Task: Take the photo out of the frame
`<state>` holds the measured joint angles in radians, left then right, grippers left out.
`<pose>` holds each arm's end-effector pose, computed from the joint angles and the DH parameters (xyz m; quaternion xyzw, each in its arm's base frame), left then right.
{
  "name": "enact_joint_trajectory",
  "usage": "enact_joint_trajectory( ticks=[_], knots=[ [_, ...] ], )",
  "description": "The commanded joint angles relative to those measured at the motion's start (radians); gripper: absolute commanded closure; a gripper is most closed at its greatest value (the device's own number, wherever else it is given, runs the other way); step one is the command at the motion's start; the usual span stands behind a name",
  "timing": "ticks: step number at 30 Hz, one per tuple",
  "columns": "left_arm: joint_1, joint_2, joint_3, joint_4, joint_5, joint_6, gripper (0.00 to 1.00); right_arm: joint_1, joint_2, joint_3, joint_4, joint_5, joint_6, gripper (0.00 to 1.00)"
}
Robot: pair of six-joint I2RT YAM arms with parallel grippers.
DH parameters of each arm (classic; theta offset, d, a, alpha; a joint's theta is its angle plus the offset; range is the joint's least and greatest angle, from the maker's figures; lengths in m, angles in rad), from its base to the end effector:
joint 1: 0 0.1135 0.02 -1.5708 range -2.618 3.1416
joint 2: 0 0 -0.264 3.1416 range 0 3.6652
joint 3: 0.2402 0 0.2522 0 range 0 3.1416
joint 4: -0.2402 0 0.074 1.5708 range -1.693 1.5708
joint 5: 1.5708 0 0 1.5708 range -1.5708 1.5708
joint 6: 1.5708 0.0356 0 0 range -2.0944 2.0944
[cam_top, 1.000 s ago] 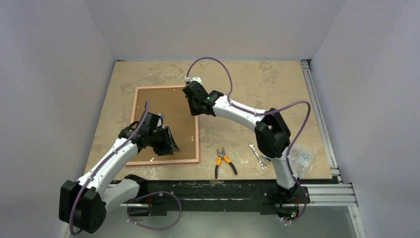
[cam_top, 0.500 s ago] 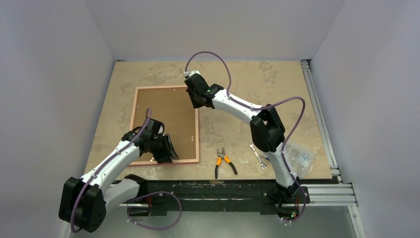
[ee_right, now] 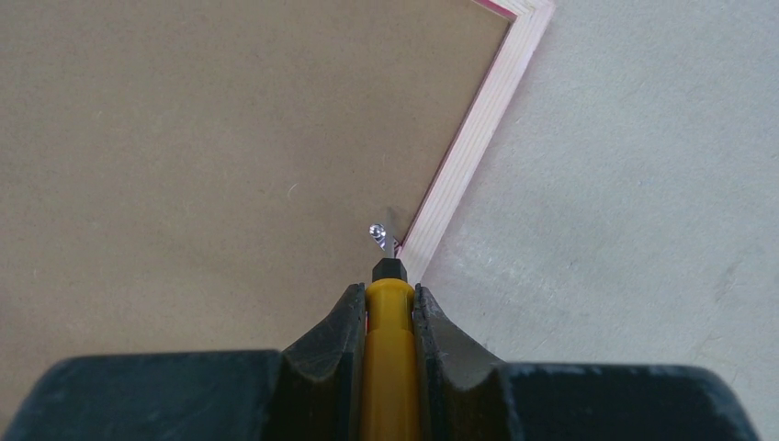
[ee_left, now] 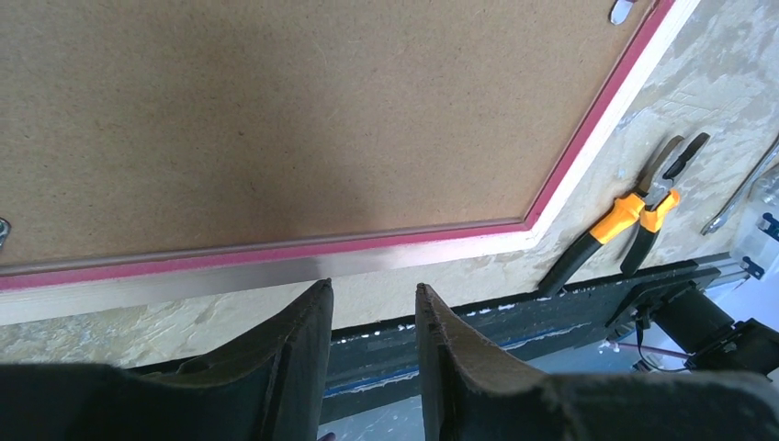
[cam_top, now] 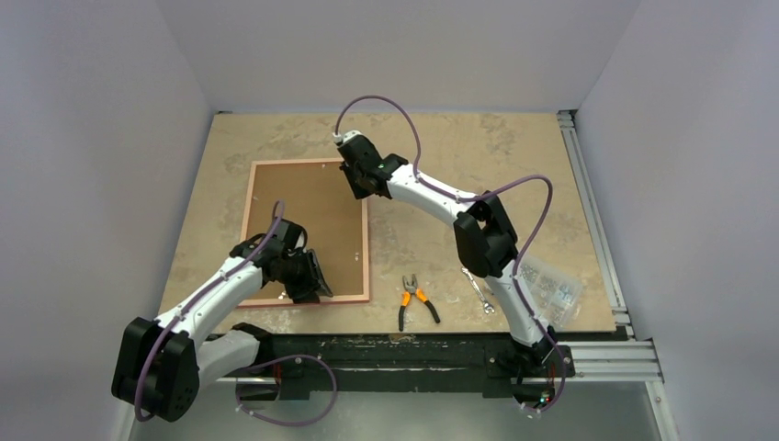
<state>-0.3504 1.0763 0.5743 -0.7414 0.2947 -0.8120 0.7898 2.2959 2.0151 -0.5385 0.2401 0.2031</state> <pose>0.1590 -0.0691 0.1783 -0.2000 0.9555 -0.2096 0.0552 0.3729 0.3642 0.2215 -0.2250 0.8968 0.0756 0.3734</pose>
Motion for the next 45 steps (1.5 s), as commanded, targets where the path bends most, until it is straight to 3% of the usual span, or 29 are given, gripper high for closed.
enact_joint_trajectory(
  ticks=[1, 11, 18, 22, 31, 38, 45],
  knots=[
    [-0.005, 0.006, 0.004, 0.017, -0.019, -0.013, 0.63, -0.004, 0.011, 0.045, -0.034, -0.019, -0.034, 1.00],
    [-0.005, 0.027, 0.019, 0.023, -0.016, -0.016, 0.63, -0.004, 0.022, 0.110, -0.174, -0.010, -0.031, 1.00],
    [-0.005, 0.023, 0.019, 0.019, -0.014, -0.021, 0.63, -0.004, 0.069, 0.153, -0.214, -0.110, -0.029, 1.00],
    [-0.005, 0.021, 0.020, 0.020, -0.011, -0.023, 0.63, -0.010, 0.067, 0.135, -0.192, -0.212, 0.000, 1.00],
    [-0.005, 0.022, 0.021, 0.021, -0.005, -0.020, 0.63, -0.012, 0.014, 0.076, -0.137, -0.262, 0.055, 1.00],
    [-0.005, 0.001, 0.034, 0.018, 0.015, 0.004, 0.60, -0.011, -0.189, -0.105, -0.019, -0.259, 0.126, 1.00],
    [-0.032, -0.071, 0.089, 0.069, 0.067, 0.105, 0.44, -0.012, -0.643, -0.572, 0.126, -0.131, 0.243, 1.00]
  ],
)
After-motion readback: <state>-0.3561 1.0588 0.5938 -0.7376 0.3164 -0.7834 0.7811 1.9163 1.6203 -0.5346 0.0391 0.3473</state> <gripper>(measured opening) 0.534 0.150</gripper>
